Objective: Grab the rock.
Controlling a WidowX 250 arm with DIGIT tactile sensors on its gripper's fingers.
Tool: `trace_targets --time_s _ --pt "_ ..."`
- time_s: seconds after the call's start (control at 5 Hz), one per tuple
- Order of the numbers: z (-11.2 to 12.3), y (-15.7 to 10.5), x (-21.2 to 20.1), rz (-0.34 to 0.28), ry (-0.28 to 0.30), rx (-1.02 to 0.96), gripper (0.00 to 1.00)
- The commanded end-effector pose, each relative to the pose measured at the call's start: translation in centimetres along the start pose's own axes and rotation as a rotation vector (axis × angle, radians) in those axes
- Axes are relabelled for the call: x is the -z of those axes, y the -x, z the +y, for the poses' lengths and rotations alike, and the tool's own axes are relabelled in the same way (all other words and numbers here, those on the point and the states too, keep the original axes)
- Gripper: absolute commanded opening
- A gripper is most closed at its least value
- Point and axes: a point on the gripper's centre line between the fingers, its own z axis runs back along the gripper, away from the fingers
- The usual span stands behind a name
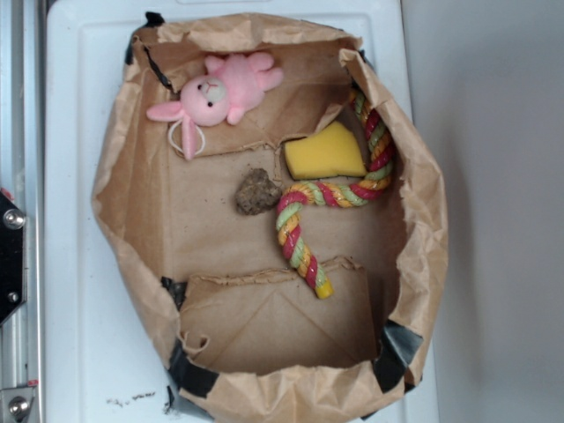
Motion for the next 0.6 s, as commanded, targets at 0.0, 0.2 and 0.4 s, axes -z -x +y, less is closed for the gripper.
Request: trace_targets --time_s 0.0,0.2,0.4 --pt "0.0 0.0 0.0 0.0 0.0 0.0 1.0" --pt "-0.1 -3.7 0.5 -0.041 0.007 -0.069 1.0" --pt "0.7 -7.0 1.5 -0.071 -0.007 -0.124 1.0"
